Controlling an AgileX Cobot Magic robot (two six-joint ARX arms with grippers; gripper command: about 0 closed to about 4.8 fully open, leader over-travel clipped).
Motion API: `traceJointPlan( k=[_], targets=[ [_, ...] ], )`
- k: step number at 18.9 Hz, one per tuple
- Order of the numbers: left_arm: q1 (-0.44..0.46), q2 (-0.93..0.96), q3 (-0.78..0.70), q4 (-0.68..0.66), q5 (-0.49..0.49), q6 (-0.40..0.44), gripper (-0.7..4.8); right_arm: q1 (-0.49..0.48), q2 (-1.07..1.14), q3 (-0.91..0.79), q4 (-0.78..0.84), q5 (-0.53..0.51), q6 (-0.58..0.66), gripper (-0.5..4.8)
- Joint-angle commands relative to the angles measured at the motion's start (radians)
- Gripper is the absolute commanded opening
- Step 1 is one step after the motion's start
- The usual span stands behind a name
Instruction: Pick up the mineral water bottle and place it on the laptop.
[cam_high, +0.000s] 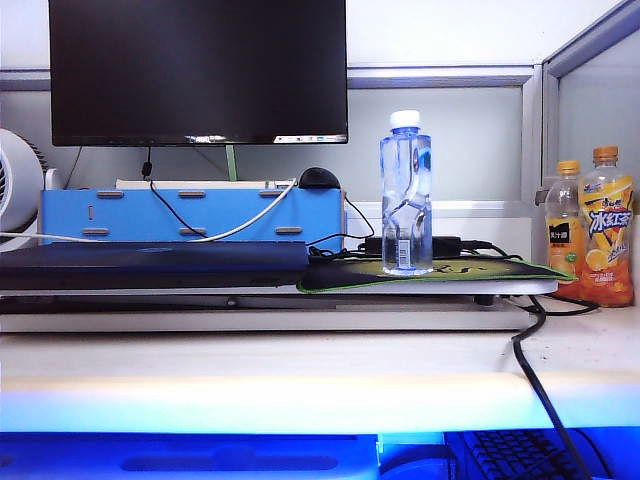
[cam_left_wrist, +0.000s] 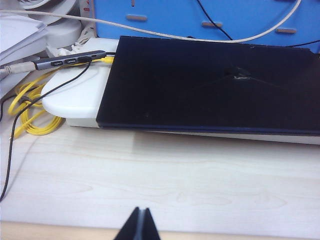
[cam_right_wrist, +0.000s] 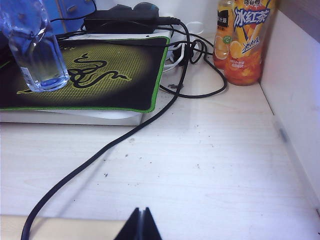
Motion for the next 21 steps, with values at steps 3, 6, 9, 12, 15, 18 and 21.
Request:
traceJointPlan(
  k=[3,6,9,12,15,18,21],
  targets=[
    [0.0,-0.002,0.0,0.001,0.003,0.001,-0.02,-0.001,0.001,-0.003,0.002,-0.004,-0.003,0.21],
    [0.0,-0.002,0.0,0.001,0.003,0.002,-0.02,-0.001,0.001,-0.003,0.002,-0.004,-0.003,0.21],
    [0.0,-0.002,0.0,0.001,0.003,0.002,-0.02,-0.001,0.001,-0.003,0.002,-0.004,-0.003,0.21],
    [0.0,-0.002,0.0,0.001,0.003,0.001,-0.02,-0.001,0.001,-0.003,0.002,-0.004,-0.003,0.21],
    [0.0,-0.002,0.0,0.001,0.003,0.001,-0.02,-0.001,0.001,-0.003,0.002,-0.004,-0.003,0.21],
    [0.0,-0.002,0.0,0.001,0.003,0.001,-0.02,-0.001,0.001,-0.003,0.002,0.003,-0.003,0.21],
    [0.0,-0.002,0.0,0.001,0.003,0.002,-0.02,0.0,0.001,-0.003,0.042,-0.031,0.014,0.2]
  ],
)
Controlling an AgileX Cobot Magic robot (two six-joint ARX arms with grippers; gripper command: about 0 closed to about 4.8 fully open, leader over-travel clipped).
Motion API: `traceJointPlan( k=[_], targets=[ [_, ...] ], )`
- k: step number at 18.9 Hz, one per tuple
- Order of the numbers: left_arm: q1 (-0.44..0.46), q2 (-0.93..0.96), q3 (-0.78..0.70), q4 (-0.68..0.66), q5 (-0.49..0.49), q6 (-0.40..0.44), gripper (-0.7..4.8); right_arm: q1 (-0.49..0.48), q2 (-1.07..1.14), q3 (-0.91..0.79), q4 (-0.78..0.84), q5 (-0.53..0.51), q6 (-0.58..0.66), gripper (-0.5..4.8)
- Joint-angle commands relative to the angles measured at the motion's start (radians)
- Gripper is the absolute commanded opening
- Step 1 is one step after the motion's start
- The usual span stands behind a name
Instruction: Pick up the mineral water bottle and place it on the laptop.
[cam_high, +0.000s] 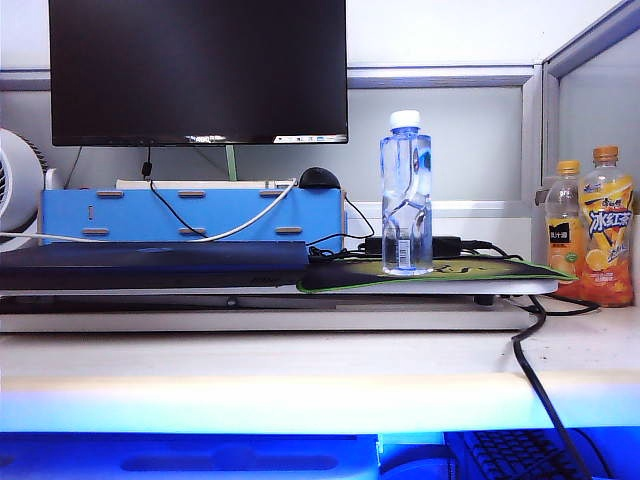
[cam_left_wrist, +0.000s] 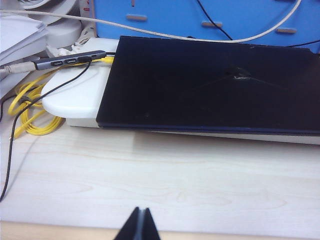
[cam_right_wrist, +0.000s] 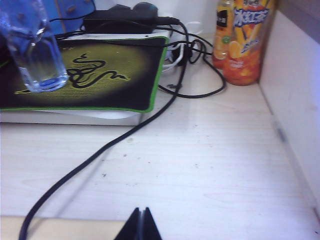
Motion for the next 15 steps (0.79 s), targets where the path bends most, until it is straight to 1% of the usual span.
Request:
traceJointPlan(
  k=[1,2,4,7,10,12,13,15],
  targets=[
    [0.0,-0.002,0.0,0.001,0.003,0.001,-0.02,0.0,0.001,-0.003,0.082,-0.054,0.087,0.12],
    [0.0,-0.002,0.0,0.001,0.003,0.002,-0.02,0.0,0.001,0.001,0.115,-0.059,0.182,0.12],
    [0.0,-0.002,0.0,0.001,0.003,0.001,-0.02,0.0,0.008,0.027,0.114,-0.106,0.244,0.13],
    [0.0,-0.002,0.0,0.001,0.003,0.002,-0.02,0.0,0.093,0.098,0.143,-0.186,0.272,0.12],
    [0.0,-0.002,0.0,0.001,0.003,0.002,-0.02,0.0,0.299,0.218,0.246,-0.292,0.274,0.13],
    [0.0,-0.002,0.0,0.001,0.003,0.001,-0.02,0.0,0.48,0.325,0.312,-0.375,0.274,0.13],
    [0.0,-0.002,0.0,0.001,0.003,0.001,-0.02,0.0,0.584,0.388,0.331,-0.436,0.274,0.12],
    [0.0,-0.002,0.0,0.001,0.003,0.002,-0.02,0.001,0.769,0.51,0.331,-0.6,0.293,0.12]
  ],
)
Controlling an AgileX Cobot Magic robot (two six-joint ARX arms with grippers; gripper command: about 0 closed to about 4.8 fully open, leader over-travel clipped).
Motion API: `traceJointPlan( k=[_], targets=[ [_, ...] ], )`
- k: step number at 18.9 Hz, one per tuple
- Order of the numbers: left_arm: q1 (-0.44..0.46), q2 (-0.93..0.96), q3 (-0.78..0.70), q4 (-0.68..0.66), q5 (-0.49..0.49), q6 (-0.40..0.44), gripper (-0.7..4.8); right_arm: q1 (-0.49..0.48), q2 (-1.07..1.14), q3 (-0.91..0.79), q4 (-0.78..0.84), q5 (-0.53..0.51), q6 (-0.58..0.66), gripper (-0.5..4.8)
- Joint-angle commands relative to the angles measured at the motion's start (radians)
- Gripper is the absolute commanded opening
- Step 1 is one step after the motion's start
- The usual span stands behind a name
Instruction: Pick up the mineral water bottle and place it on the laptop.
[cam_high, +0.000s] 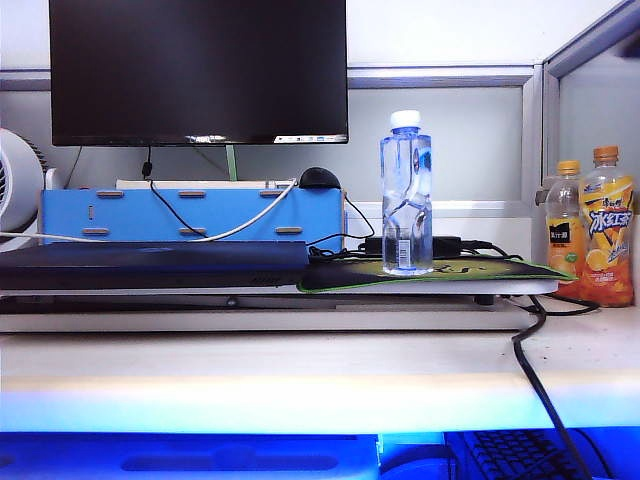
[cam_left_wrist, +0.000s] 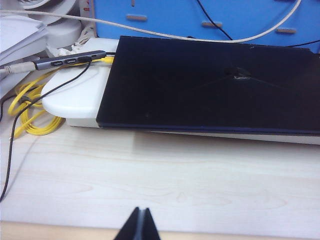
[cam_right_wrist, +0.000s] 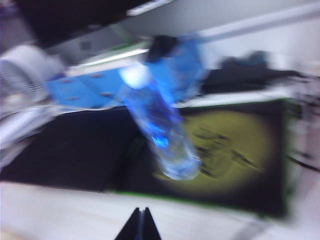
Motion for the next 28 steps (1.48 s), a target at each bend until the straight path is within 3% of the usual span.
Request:
traceJointPlan(
  k=[1,3,5,6,7,8,11,12,13,14,15,18,28],
  targets=[
    [0.0,-0.002,0.0,0.001,0.003,0.002,-0.02,0.001,0.242,0.162,0.02,-0.292,0.066,0.13],
    [0.0,-0.002,0.0,0.001,0.003,0.002,-0.02,0.0,0.414,0.248,0.078,-0.49,0.267,0.12],
    [0.0,-0.002,0.0,0.001,0.003,0.001,-0.02,0.003,0.483,0.254,0.159,-0.546,0.317,0.14],
    [0.0,-0.002,0.0,0.001,0.003,0.001,-0.02,0.007,0.502,0.254,0.175,-0.559,0.305,0.45],
    [0.0,-0.002,0.0,0.001,0.003,0.001,-0.02,0.03,0.518,0.254,0.17,-0.549,0.25,2.24],
    [0.0,-0.002,0.0,0.001,0.003,0.002,-0.02,0.081,0.527,0.254,0.15,-0.48,0.178,4.65],
    [0.0,-0.002,0.0,0.001,0.003,0.002,-0.02,0.234,0.527,0.257,0.069,-0.177,-0.054,4.79],
    [0.0,-0.002,0.0,0.001,0.003,0.001,-0.02,0.31,0.528,0.257,0.039,0.021,-0.166,4.79],
    [0.0,-0.002,0.0,0.001,0.003,0.002,-0.02,0.41,0.528,0.257,0.034,0.313,-0.307,4.79],
    [0.0,-0.002,0.0,0.001,0.003,0.001,-0.02,0.457,0.53,0.257,0.055,0.452,-0.36,4.79],
    [0.0,-0.002,0.0,0.001,0.003,0.001,-0.02,0.48,0.536,0.258,0.088,0.52,-0.388,4.79],
    [0.0,-0.002,0.0,0.001,0.003,0.001,-0.02,0.481,0.586,0.258,0.204,0.638,-0.387,4.79],
    [0.0,-0.002,0.0,0.001,0.003,0.002,-0.02,0.481,0.962,0.465,0.309,0.609,-0.387,4.79]
  ],
)
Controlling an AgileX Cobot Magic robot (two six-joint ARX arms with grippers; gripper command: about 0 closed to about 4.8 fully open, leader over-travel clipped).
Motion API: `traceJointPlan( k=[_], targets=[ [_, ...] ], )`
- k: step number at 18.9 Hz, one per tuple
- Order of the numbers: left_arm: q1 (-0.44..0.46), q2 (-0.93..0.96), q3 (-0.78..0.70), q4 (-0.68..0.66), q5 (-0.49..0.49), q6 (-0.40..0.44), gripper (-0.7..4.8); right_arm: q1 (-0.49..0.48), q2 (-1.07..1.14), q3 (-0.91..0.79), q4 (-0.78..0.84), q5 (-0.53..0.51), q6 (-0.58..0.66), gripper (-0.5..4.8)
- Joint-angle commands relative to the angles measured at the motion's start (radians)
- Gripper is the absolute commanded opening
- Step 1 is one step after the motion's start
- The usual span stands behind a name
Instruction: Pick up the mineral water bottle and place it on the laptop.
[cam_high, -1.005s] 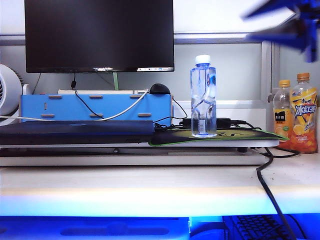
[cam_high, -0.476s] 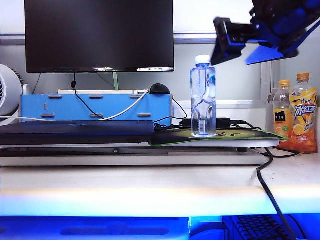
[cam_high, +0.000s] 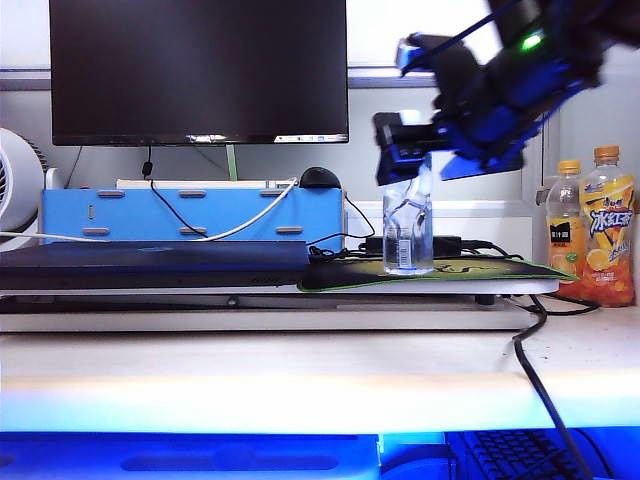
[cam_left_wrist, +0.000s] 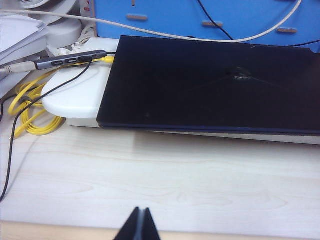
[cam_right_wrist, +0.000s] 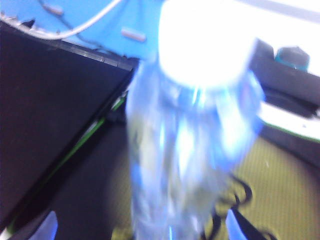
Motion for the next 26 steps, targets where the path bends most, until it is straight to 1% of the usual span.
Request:
traceJointPlan(
  k=[1,3,6,8,14,15,16,17,19,20,22,24,25,26],
  targets=[
    [0.0,-0.002,0.0,0.0,0.003,0.001,-0.02,0.001,0.048,0.058,0.027,0.026,-0.005,4.79],
    [0.0,-0.002,0.0,0.0,0.003,0.002,-0.02,0.001,0.081,0.091,0.047,0.079,-0.008,4.79],
    [0.0,-0.002,0.0,0.0,0.003,0.002,-0.02,0.0,0.141,0.155,0.043,0.089,-0.026,4.79],
    [0.0,-0.002,0.0,0.0,0.003,0.001,-0.02,0.0,0.175,0.182,0.039,0.119,-0.026,4.79],
    [0.0,-0.002,0.0,0.001,0.004,0.002,-0.02,0.0,0.219,0.204,0.031,0.144,-0.025,4.79],
    [0.0,-0.002,0.0,0.001,0.003,0.001,-0.02,0.0,0.219,0.204,0.031,0.177,-0.026,2.9],
    [0.0,-0.002,0.0,0.0,0.003,0.001,-0.02,0.0,0.219,0.204,0.031,0.181,-0.026,0.5],
    [0.0,-0.002,0.0,0.001,0.003,0.002,-0.02,0.0,0.219,0.204,0.033,0.181,-0.026,0.31],
    [0.0,-0.002,0.0,0.0,0.003,0.001,-0.02,0.0,0.218,0.204,0.047,0.181,-0.026,0.3],
    [0.0,-0.002,0.0,0.0,0.003,0.001,-0.02,0.0,0.218,0.205,0.06,0.181,-0.027,0.14],
    [0.0,-0.002,0.0,0.0,0.003,0.001,-0.02,0.0,0.217,0.236,0.068,0.169,-0.035,0.07],
    [0.0,-0.002,0.0,0.0,0.003,0.002,-0.02,0.001,0.217,0.318,0.056,0.117,-0.074,0.07],
    [0.0,-0.002,0.0,0.0,0.003,0.002,-0.02,0.006,0.217,0.389,0.023,0.065,-0.078,0.07],
    [0.0,-0.002,0.0,0.0,0.003,0.002,-0.02,0.007,0.217,0.455,-0.016,-0.013,-0.077,0.07]
  ],
)
